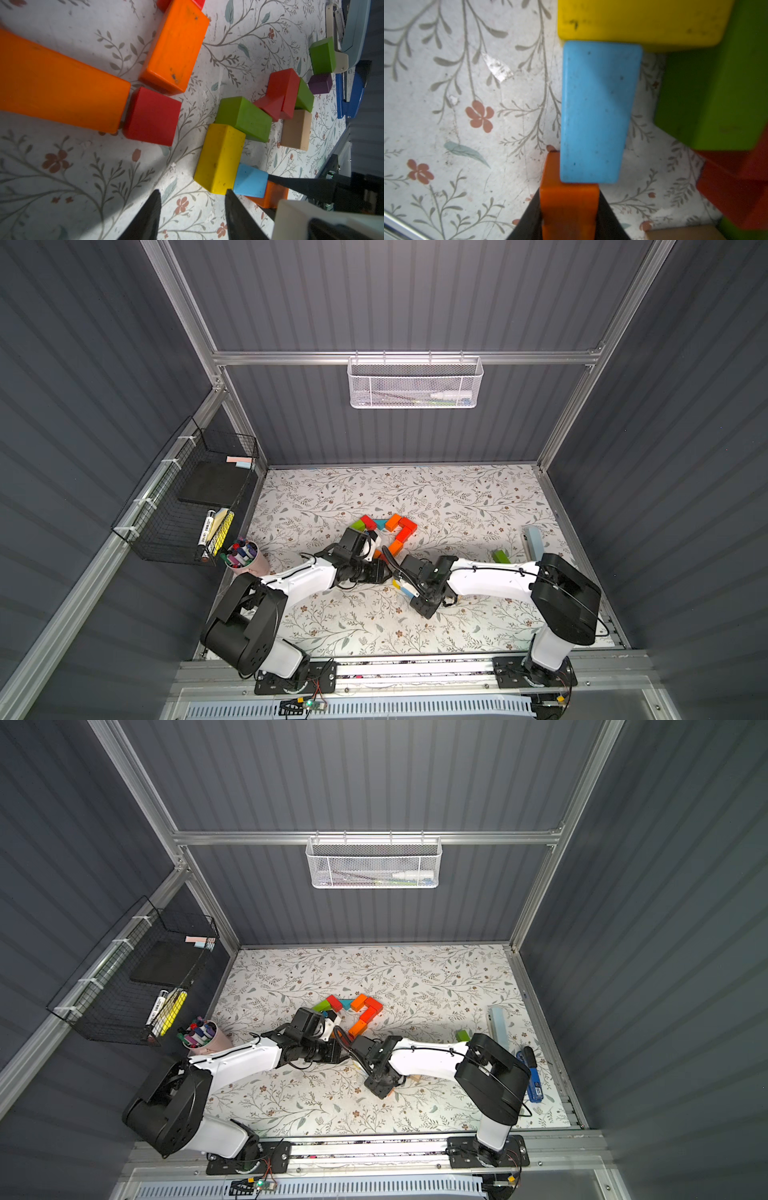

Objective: Assemble a heart with building blocks
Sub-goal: Assemble the building block at the center of the board, then adjust the building block at the center of the board.

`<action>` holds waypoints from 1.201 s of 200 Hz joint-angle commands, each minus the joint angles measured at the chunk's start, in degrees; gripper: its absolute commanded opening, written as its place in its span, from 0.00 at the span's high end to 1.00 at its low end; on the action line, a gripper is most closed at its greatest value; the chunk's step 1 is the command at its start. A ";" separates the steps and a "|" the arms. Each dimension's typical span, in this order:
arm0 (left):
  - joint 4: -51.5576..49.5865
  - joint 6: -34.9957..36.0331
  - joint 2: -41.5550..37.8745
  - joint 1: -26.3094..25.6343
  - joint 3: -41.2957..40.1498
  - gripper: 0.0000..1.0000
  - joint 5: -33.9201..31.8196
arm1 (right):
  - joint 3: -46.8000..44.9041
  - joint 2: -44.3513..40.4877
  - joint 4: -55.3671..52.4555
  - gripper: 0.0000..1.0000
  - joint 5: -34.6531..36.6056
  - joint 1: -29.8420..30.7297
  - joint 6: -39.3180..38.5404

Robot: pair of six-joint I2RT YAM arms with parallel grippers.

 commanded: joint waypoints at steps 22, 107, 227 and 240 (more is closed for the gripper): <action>1.25 0.05 0.92 -0.17 -1.03 0.48 1.77 | 1.03 -0.86 0.26 0.46 0.40 0.21 2.06; 2.52 -0.16 2.59 -0.75 -1.27 0.49 1.23 | 1.83 -1.61 3.06 0.37 -0.35 -2.93 1.35; 3.58 -0.62 3.85 -1.40 -1.55 0.50 0.85 | 3.58 2.03 3.91 0.50 -2.41 -2.79 3.35; 3.57 -0.52 3.84 -1.41 -1.59 0.50 0.85 | 3.07 1.72 4.12 0.51 -2.63 -2.69 3.99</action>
